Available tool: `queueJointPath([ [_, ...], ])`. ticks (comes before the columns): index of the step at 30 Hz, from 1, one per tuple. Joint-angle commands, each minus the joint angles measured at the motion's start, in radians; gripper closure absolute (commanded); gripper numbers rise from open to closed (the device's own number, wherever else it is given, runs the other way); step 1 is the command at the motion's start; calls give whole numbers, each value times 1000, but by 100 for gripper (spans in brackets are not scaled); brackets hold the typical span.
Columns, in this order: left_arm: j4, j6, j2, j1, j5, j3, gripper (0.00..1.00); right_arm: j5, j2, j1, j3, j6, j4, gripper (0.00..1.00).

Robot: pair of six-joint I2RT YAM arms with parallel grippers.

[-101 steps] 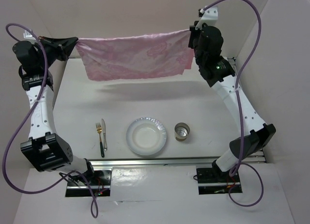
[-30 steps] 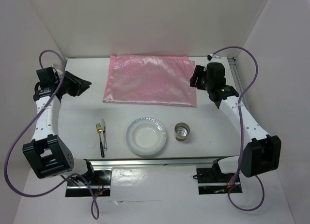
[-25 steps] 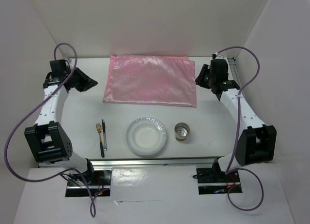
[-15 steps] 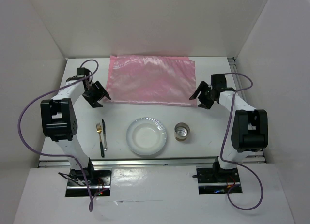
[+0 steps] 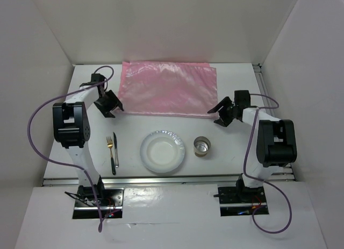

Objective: Set the dinner table for one person

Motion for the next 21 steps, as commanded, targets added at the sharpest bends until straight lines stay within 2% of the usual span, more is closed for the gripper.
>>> queueJointPath([
  [1, 0, -23, 38, -6, 1, 43, 31, 2, 23, -4, -25, 77, 100, 31],
  [4, 18, -23, 38, -6, -8, 43, 40, 2, 51, -4, -25, 111, 114, 32],
  [9, 27, -32, 47, -6, -8, 43, 79, 18, 74, -4, -46, 189, 168, 42],
  [10, 27, -32, 47, -6, -8, 43, 94, 42, 85, 8, -46, 202, 191, 44],
  [11, 18, -41, 47, -6, -8, 55, 100, 55, 85, 8, -55, 213, 206, 44],
  [14, 18, -42, 56, -6, -8, 66, 100, 128, 115, 34, -29, 225, 206, 52],
  [15, 18, -42, 56, -6, -8, 66, 100, 142, 116, 34, -5, 225, 206, 65],
  [18, 18, -42, 56, -6, 12, 89, 100, 211, 164, 57, 99, 176, 160, 88],
  [19, 6, -42, 56, -6, 12, 89, 100, 238, 186, 66, 135, 161, 115, 100],
  [21, 6, -32, 56, -6, 12, 98, 100, 262, 195, 66, 210, 128, 85, 100],
])
